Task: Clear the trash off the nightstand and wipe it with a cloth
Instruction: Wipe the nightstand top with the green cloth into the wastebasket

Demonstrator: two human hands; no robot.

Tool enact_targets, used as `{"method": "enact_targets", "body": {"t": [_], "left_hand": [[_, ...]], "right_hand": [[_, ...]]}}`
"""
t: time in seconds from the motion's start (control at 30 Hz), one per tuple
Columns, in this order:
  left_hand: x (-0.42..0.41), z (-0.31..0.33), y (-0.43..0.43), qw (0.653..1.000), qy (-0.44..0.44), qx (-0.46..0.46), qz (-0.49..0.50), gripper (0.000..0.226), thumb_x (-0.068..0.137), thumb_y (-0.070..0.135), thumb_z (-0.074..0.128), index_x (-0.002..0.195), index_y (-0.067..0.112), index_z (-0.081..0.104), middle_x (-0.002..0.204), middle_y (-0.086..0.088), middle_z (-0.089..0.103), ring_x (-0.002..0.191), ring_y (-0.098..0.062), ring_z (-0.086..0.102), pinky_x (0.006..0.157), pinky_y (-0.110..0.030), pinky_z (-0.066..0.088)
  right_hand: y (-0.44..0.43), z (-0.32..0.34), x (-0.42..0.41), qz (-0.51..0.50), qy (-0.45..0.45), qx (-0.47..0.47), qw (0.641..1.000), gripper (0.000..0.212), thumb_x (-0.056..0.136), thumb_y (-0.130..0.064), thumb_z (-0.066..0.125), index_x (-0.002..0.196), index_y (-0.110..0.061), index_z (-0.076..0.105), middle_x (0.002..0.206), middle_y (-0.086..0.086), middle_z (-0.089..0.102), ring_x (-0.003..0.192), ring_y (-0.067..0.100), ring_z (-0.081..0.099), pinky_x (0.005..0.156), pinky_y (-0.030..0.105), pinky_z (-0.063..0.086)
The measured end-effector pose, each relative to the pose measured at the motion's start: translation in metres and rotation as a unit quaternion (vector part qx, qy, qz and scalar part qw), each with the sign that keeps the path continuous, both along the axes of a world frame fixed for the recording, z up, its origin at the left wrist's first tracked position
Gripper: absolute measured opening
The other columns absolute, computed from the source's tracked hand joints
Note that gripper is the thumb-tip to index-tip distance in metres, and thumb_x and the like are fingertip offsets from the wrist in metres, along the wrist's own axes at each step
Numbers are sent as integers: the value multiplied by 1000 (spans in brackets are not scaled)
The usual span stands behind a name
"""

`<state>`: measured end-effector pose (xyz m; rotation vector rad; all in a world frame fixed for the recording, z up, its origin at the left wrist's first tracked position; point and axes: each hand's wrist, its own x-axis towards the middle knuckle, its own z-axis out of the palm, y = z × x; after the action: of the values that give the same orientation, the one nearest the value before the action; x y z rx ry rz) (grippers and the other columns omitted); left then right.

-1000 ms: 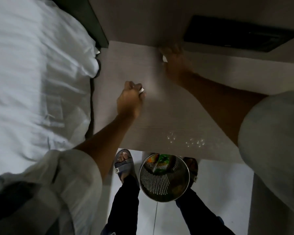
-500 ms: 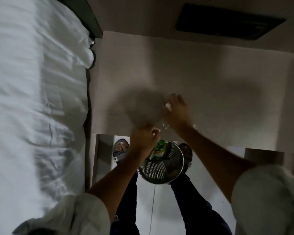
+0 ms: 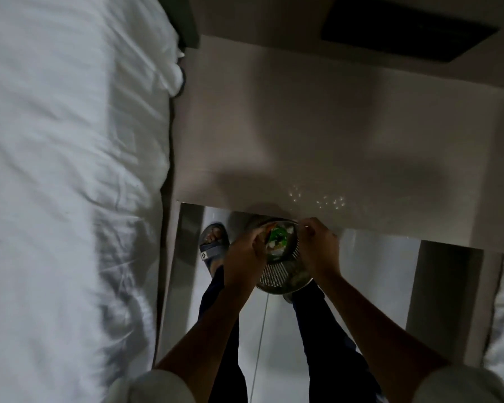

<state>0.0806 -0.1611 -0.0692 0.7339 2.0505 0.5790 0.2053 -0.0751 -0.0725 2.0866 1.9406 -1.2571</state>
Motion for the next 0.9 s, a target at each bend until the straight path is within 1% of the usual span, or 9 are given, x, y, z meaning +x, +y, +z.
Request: {"method": "enact_targets", "body": {"t": [0.17,0.23,0.33,0.43,0.57,0.63,0.73,0.8,0.9], "left_hand": [[-84,73,5,979,109,146,96,27,93,23,49,116,21,64,110,-2,73,95,-13,68,84,-27,54],[-133,110,-1,947,204,199,146,27,90,25,47,110,25,65,104,1,73,89,-10,65,83,-21,49],[-222,161,-27,887,331,252,201,24,89,20,53,110,29,62,96,12,64,80,-12,64,75,-34,52],[-321,177,-74,853,458,102,226,32,90,24,57,119,10,61,108,-15,67,99,-38,61,86,-49,49],[-396,172,-118,911,270,-139,280,73,84,38,71,141,10,37,135,-22,56,123,-43,52,101,-57,43],[-407,173,-123,928,158,-124,315,65,77,35,79,131,11,51,126,-16,65,108,-34,64,92,-48,53],[-402,189,-117,950,76,-81,290,13,71,33,81,79,25,75,83,-1,80,65,-15,73,55,-23,54],[-385,207,-104,961,60,-33,269,16,66,38,79,77,29,72,75,8,78,67,-12,74,56,-25,54],[-337,229,-72,960,-8,93,263,23,73,33,72,95,25,66,94,-3,76,90,-24,73,73,-43,59]], "right_hand": [[20,70,-107,17,142,67,987,22,94,-9,47,107,-14,65,90,2,71,76,18,66,61,24,49],[15,101,-168,43,217,72,973,22,94,-5,48,106,-11,65,89,5,72,79,19,68,68,30,52],[-6,144,-254,150,301,89,937,24,90,-2,53,108,-9,67,91,11,73,85,23,68,78,34,54],[-38,174,-328,340,324,73,880,39,85,-3,52,122,-13,62,111,10,68,106,26,60,90,36,51],[-72,180,-384,493,276,69,822,46,87,-7,49,131,-14,55,124,9,61,118,28,46,99,42,43],[-77,178,-393,496,270,60,823,44,89,-7,48,132,-13,54,123,10,61,118,27,45,98,45,44],[-78,178,-390,442,295,31,846,40,95,-10,45,134,-13,52,129,9,58,122,26,46,102,44,44],[-74,183,-379,368,335,-25,867,39,100,-21,41,138,-15,48,141,6,52,131,21,43,110,39,39],[-61,193,-353,244,394,-127,877,48,101,-43,36,146,-26,35,154,-3,37,141,8,32,114,25,26]]}}
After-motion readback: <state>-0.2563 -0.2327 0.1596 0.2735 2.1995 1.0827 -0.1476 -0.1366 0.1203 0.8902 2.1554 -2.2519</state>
